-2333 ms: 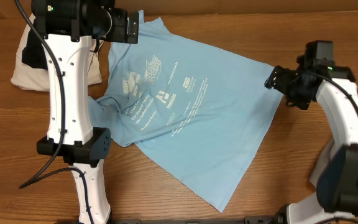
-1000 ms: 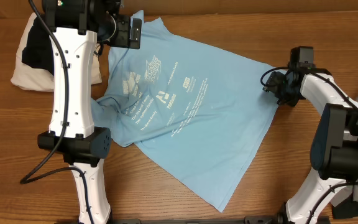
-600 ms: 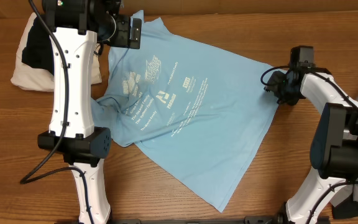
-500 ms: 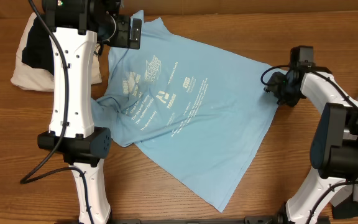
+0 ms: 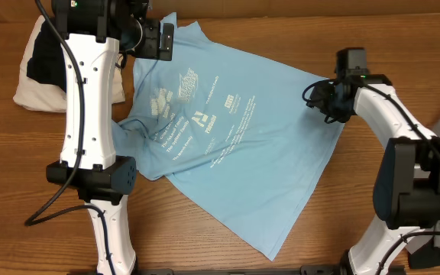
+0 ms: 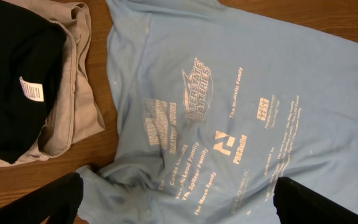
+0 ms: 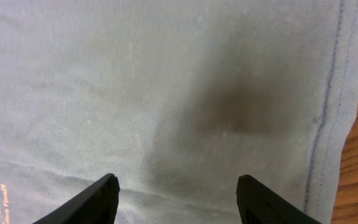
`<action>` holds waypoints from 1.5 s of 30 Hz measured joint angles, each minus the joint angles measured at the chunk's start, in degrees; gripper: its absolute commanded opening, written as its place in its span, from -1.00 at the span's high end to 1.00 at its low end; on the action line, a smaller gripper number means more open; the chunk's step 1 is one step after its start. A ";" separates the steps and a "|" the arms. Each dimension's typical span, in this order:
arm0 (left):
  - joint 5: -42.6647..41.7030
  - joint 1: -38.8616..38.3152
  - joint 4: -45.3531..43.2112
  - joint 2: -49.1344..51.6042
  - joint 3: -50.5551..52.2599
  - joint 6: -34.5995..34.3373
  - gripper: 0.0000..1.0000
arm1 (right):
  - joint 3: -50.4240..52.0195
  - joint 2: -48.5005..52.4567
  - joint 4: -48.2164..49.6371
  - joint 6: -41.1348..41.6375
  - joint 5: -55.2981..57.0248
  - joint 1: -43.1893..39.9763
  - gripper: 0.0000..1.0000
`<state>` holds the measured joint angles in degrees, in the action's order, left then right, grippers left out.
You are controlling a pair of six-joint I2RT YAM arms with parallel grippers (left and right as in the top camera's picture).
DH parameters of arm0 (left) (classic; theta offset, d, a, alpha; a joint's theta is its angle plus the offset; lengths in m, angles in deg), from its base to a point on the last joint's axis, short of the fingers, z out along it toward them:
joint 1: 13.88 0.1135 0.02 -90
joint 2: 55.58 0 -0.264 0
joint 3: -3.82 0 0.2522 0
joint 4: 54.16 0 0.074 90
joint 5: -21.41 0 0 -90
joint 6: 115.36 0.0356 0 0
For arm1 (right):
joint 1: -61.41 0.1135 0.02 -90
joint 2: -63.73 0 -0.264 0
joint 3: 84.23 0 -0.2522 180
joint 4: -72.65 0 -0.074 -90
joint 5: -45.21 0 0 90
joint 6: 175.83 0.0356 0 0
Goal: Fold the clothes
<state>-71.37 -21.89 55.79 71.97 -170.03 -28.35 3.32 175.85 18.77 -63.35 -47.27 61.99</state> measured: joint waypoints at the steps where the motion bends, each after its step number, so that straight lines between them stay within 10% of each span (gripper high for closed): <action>1: 0.00 0.00 0.00 0.00 0.00 0.00 -1.00 | 0.00 0.02 0.04 0.00 0.48 0.33 -0.29; 45: 0.00 0.00 0.04 0.00 0.00 -0.02 -1.00 | -5.22 12.20 13.73 -0.81 7.82 0.68 -0.11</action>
<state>-71.37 -21.89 55.83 71.97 -170.03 -28.37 -1.91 188.05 32.50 -64.16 -39.44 62.67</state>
